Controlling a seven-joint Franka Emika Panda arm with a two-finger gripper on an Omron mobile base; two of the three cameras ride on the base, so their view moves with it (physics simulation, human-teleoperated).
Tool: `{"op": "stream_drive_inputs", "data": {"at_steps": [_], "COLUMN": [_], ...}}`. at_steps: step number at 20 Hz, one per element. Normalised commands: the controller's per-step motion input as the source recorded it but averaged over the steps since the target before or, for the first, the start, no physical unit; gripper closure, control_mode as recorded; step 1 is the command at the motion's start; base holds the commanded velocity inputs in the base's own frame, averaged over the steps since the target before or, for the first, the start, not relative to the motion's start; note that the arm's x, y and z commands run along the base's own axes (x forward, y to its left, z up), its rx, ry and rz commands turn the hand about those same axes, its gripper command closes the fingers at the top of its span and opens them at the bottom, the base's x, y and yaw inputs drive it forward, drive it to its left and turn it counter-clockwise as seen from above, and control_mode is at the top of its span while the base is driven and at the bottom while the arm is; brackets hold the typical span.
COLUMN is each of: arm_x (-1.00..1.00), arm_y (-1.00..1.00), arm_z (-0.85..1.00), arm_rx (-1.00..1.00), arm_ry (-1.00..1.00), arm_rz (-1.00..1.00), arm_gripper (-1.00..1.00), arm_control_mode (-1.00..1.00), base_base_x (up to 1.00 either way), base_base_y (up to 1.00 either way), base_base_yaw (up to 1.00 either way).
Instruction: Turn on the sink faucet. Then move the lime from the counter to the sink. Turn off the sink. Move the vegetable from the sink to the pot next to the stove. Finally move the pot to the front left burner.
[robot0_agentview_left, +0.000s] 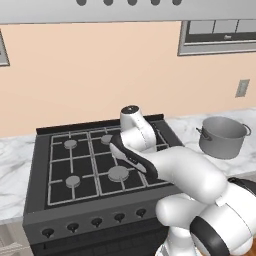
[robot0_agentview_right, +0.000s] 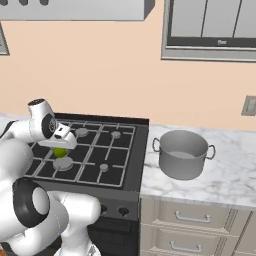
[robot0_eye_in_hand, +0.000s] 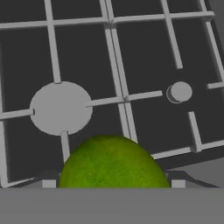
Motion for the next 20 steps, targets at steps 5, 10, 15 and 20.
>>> {"op": "stream_drive_inputs", "data": {"at_steps": [5,10,15,20], "arm_x": [0.26,0.41,0.34,0.22], "arm_y": [-0.35,-0.64,-0.61,-0.70], "arm_z": [-0.01,0.00,0.01,0.03], "arm_rx": [0.03,0.06,0.02,0.00], "arm_ry": [0.01,0.03,0.04,0.06], "arm_rz": [0.00,0.00,0.00,-0.04], "arm_gripper": [1.00,1.00,1.00,1.00], "arm_control_mode": [-1.00,-1.00,-1.00,-1.00], "base_base_x": [0.04,0.00,0.00,0.00], "base_base_y": [0.00,0.00,0.00,0.00], "base_base_yaw": [0.00,0.00,0.00,0.00]}}
